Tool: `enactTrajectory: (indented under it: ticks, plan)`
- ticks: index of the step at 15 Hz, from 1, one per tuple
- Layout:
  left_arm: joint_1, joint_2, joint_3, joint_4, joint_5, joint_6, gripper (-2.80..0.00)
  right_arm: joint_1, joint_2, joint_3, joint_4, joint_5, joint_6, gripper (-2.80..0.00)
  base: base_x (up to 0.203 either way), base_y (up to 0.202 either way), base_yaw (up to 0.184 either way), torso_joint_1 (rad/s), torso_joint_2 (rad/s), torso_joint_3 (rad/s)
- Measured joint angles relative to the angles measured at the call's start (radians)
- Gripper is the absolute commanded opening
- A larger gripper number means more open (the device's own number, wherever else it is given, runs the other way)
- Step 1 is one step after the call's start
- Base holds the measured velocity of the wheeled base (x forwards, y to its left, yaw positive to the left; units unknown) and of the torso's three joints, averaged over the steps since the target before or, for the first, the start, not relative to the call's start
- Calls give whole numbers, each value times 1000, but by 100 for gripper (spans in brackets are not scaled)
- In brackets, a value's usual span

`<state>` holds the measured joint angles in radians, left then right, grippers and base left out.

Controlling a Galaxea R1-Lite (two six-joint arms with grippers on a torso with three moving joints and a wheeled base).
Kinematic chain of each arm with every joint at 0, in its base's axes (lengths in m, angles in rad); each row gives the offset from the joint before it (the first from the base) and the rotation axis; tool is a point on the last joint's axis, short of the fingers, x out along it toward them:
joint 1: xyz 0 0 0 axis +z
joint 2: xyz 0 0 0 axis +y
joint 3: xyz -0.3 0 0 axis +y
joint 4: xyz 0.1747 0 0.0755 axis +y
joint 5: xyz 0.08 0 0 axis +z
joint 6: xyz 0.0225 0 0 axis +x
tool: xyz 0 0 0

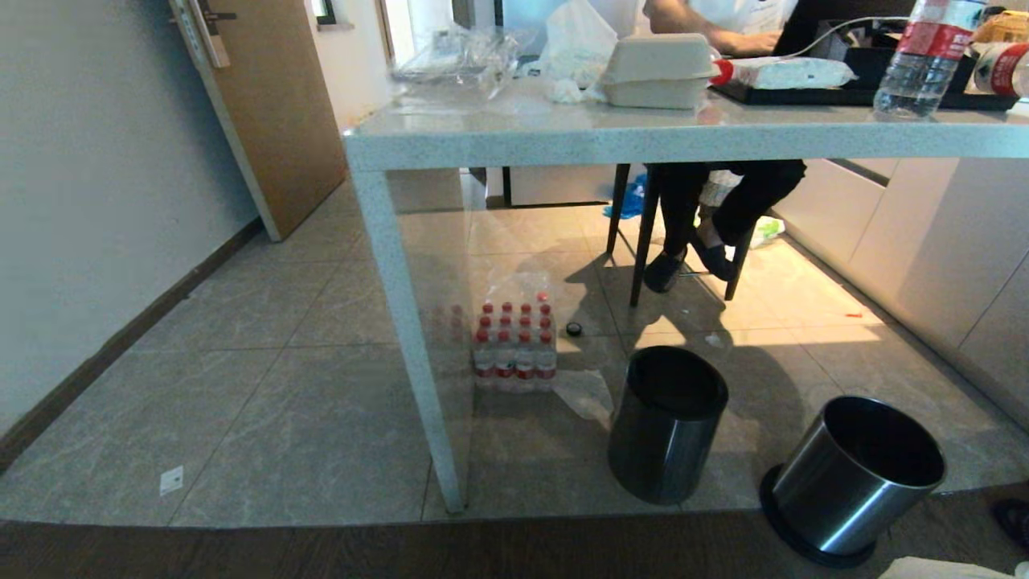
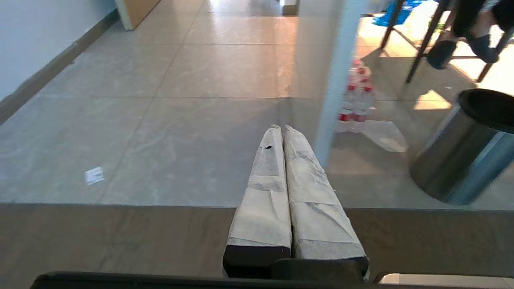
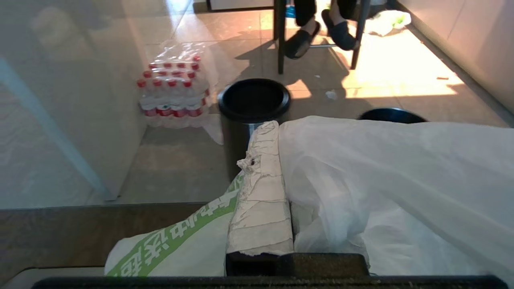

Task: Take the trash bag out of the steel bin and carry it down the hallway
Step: Put the trash bag at the door

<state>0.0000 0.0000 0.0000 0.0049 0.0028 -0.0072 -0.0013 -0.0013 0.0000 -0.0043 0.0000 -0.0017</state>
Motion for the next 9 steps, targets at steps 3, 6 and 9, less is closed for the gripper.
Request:
enactTrajectory:
  ticks: [3,6,9]
  plan:
    - [0,0,0,0,0,0,-280,-1,0,0,0,0,-1,-280,0,192,1,4,6,3]
    - [0,0,0,-1,0,0,-280,0,0,0,0,0,-1,-280,0,192,2,3,3,2]
    - [0,0,0,0,0,0,-280,0,0,0,0,0,0,-280,0,192,-1,2,3,5]
